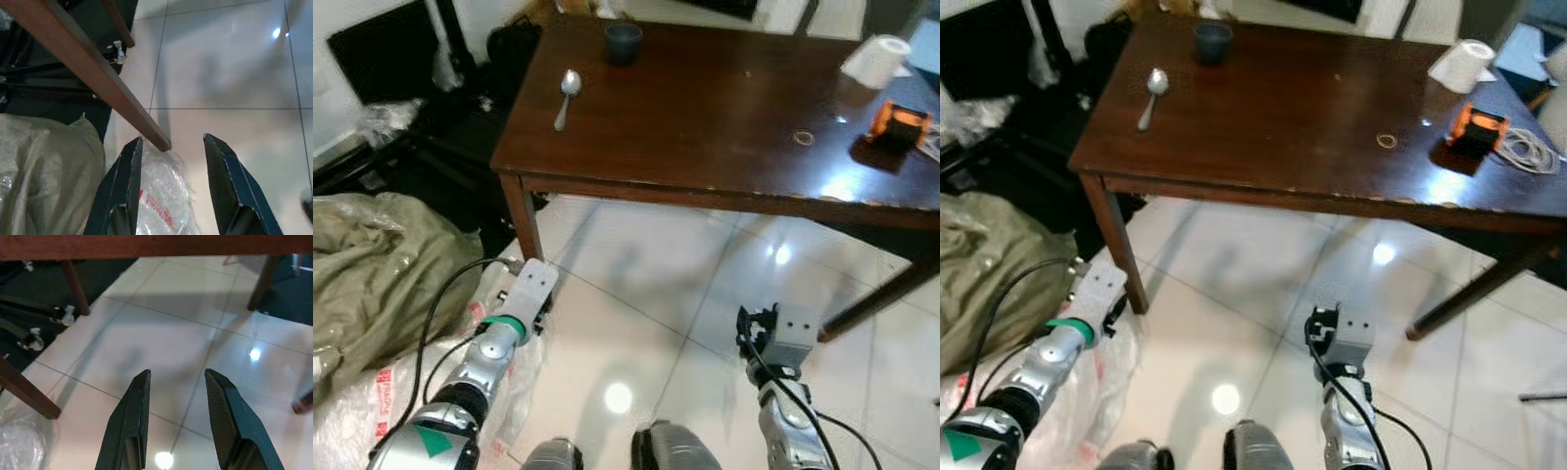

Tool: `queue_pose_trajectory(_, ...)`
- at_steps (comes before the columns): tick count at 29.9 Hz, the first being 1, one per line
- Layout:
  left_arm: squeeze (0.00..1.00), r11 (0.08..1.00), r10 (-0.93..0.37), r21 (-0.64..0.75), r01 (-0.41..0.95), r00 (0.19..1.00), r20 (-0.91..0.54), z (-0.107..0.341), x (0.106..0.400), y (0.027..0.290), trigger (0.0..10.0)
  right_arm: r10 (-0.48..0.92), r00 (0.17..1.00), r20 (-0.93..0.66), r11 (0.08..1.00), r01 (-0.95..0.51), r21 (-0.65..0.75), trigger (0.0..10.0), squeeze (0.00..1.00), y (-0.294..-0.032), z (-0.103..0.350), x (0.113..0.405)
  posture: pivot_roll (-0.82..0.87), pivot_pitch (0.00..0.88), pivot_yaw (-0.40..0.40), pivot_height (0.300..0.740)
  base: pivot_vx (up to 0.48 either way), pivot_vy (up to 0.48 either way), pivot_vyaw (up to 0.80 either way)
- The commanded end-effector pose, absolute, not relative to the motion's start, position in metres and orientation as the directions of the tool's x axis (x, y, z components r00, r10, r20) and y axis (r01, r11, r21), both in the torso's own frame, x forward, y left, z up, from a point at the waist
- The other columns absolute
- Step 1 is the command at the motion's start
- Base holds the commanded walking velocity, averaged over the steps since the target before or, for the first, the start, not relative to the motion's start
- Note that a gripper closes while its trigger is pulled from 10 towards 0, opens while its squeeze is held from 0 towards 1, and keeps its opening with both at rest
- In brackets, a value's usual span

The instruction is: Setting the table

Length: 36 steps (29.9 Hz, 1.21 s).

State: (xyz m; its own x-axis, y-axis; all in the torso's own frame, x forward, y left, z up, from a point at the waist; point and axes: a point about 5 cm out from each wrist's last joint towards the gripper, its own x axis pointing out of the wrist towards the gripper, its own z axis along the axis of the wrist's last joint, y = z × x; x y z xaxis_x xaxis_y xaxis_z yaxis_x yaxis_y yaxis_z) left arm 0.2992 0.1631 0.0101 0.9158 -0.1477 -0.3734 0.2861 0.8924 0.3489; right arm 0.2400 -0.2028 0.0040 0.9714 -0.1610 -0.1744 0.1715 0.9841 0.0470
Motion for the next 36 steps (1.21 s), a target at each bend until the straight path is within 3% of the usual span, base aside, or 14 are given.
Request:
queue_pose_trajectory(1,0.00,0.887,-0.168,0.342,0.310,0.906,-0.388,0.0064,0.2964,0.1575,10.0,-0.189,0.961,-0.200,0.978,0.202,0.045,10.0,0.00,-0.2098,0.0001,0.2349,-0.03,0.000,0.039,0.740,0.352,-0.322,0.00)
queue_pose_trajectory(11,0.00,0.890,-0.165,0.337,0.308,0.905,-0.392,0.0059,0.2963,0.1572,10.0,-0.192,0.960,-0.205,0.978,0.205,0.046,10.0,0.00,-0.2102,-0.0002,0.2341,-0.03,0.000,0.038,0.740,0.358,-0.312,0.00)
queue_pose_trajectory(36,0.00,0.891,-0.177,0.330,0.311,0.909,-0.378,0.0087,0.2988,0.1536,10.0,-0.192,0.960,-0.205,0.978,0.205,0.046,10.0,0.00,-0.2098,0.0002,0.2338,-0.04,0.000,0.037,0.740,0.454,0.000,0.00)
